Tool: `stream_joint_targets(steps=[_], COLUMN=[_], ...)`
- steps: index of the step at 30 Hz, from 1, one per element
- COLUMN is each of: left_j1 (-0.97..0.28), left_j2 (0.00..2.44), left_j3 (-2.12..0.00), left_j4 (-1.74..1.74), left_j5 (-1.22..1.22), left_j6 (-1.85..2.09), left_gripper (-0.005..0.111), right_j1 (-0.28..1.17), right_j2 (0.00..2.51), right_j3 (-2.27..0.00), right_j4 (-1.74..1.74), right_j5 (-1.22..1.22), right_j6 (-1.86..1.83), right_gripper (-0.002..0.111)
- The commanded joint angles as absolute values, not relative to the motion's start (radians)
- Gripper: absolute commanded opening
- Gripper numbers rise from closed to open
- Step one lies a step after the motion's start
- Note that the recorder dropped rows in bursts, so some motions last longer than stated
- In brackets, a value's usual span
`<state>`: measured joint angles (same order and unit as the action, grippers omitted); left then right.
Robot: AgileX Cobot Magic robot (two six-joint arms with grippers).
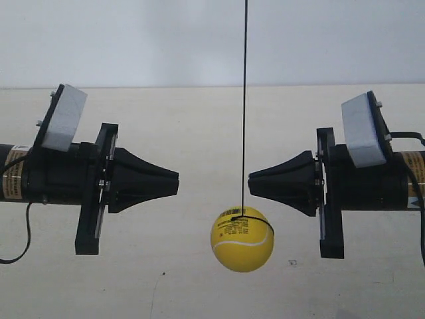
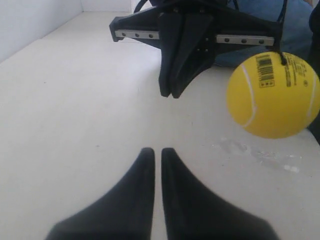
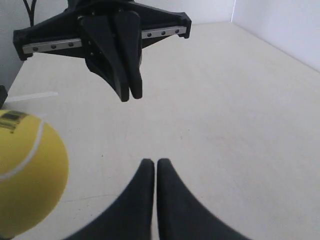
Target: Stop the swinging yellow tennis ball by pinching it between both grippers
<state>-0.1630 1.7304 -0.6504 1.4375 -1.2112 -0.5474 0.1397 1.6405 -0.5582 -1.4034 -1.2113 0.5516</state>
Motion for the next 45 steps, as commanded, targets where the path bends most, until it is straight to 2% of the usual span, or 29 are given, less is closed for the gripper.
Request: stream_joint_targets(steps=[1,15,22,45], left_j1=[-0.172,-0.175,-0.209,-0.209], left_j2=[1.745,1.772,1.791,1.791], left_j3=[-0.671,-0.69,-0.705,-0.705], left_j4=[1.433,1.433,1.429,1.425], left_j5=[-1.221,-1.221,-1.221,-1.221], left_j6=[-0.56,-0.56,-0.553,-0.541], left_gripper=[0.005,0.005,0.005,0.005], right_j1=[0.14,0.142,0.219,0.219], right_j2=[1.638,1.638,1.638,1.638], right_j3=[-0.574,-0.603,-0.607,-0.607], right_j4=[-1.403,-1.469,-1.455,-1.428], right_j5=[-1.221,-1.221,-1.221,-1.221], right_j6=[0.55,0.617,0.589,0.585], right_gripper=[0.0,0.0,0.0,0.0])
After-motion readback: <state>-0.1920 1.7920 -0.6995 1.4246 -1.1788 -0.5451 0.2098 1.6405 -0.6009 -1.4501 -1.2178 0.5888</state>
